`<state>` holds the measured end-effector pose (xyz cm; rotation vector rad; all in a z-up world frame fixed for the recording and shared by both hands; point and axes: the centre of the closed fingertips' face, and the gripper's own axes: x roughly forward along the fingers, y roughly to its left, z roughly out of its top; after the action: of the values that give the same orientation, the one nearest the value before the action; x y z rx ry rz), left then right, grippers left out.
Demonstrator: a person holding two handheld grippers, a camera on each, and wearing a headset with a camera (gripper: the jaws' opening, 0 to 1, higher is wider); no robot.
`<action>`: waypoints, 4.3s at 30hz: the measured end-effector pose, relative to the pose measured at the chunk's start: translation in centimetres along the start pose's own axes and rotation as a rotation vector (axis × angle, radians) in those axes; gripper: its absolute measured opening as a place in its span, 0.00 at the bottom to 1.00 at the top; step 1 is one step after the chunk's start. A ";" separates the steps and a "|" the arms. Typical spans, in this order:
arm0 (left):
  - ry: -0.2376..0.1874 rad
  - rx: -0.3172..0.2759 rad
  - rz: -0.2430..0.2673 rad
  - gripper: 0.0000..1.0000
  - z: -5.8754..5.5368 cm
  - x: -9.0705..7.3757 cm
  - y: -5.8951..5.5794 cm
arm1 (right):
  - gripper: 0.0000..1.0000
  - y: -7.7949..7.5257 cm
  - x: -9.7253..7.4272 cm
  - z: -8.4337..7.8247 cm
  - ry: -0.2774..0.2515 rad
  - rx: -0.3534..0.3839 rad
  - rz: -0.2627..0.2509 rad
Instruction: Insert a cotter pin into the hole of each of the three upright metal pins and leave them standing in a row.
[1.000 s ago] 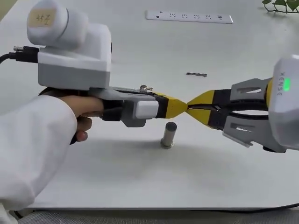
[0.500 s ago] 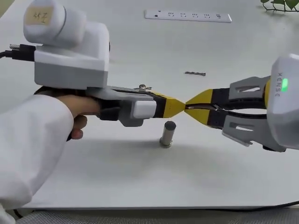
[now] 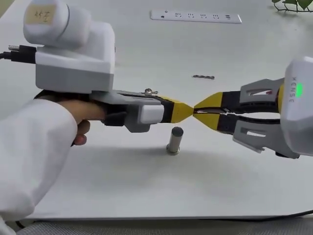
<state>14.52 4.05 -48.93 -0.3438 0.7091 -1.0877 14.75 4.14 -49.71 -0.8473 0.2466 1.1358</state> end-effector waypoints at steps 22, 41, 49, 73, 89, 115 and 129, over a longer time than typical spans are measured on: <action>0.006 0.119 -0.009 0.00 -0.2 -0.9 0.4 | 0.16 0.3 -0.2 -1.7 -0.074 0.491 0.103; 0.053 0.405 -0.134 0.00 -1.5 -1.8 -2.1 | 0.08 2.8 -0.3 0.1 -0.184 0.713 0.383; 0.060 0.436 -0.163 0.00 -1.8 -1.8 -2.5 | 0.03 3.7 -0.3 0.5 -0.173 0.680 0.407; 0.162 0.539 -0.167 0.00 -4.3 -1.9 -1.9 | 0.00 5.4 -0.9 0.6 -0.080 0.486 0.472; 0.144 0.586 -0.140 0.00 -3.7 -1.5 -1.6 | 0.00 5.1 -1.3 0.6 -0.070 0.450 0.462; 0.258 0.676 0.029 0.18 -4.9 2.2 3.9 | 0.00 3.6 0.4 -6.2 0.122 0.367 0.349; 0.289 0.721 0.041 0.10 -5.5 2.1 4.2 | 0.00 3.9 1.1 -5.9 0.110 0.312 0.375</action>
<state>14.31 4.51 -56.13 0.4494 0.5264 -1.2883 13.21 1.43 -56.16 -0.5983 0.6784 1.3553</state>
